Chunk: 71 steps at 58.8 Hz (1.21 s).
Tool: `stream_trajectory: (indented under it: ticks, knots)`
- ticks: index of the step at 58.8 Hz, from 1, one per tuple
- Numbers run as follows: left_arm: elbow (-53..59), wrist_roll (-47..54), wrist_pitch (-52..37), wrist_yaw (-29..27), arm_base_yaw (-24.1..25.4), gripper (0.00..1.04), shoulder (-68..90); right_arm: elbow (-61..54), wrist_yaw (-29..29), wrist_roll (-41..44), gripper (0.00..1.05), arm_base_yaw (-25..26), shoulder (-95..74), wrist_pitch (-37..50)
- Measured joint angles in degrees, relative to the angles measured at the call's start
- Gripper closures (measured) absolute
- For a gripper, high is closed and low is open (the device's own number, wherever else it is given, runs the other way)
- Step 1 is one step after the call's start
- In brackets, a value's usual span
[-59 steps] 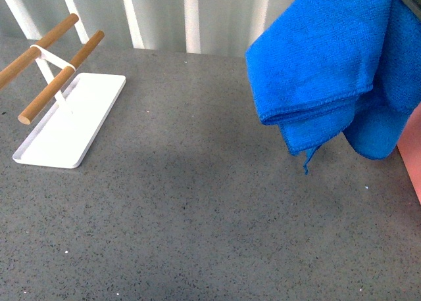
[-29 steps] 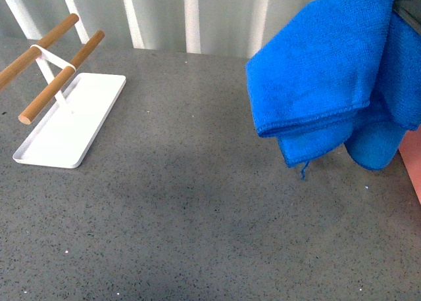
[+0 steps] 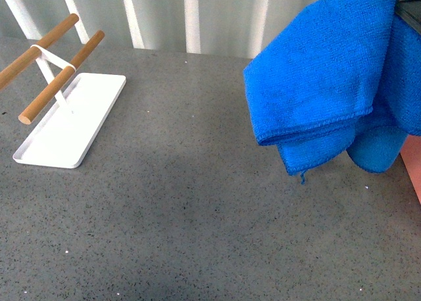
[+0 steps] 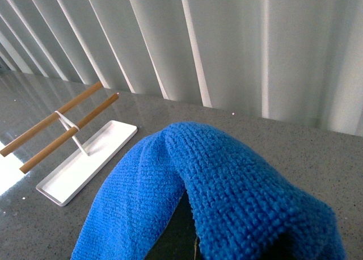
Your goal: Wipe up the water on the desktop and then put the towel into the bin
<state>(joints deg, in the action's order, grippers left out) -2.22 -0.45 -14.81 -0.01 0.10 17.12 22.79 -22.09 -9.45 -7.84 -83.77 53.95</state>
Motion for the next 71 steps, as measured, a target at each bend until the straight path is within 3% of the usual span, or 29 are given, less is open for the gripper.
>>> stream_trajectory:
  ticks: [27, 34, 53, 71]
  knots:
    - [0.87, 0.04, 4.44, -0.02, 0.0, 1.01, -6.95, -0.04, 0.55, 0.24, 1.01, -1.22, 0.52, -1.22]
    - [0.87, 0.04, 14.01, 0.0, 0.0, 1.01, -14.58, -0.04, 0.72, 0.31, 1.01, -1.73, 0.52, -1.42]
    - [0.87, 0.0, 14.73, 0.0, 0.0, 1.0, -16.9, 0.24, 2.43, 0.92, 1.01, -2.99, 0.59, -4.13]
    - [0.87, 0.02, 14.78, 0.0, 0.0, 0.44, -16.94, 8.41, 12.22, 3.19, 1.01, -7.21, -9.81, -18.08]
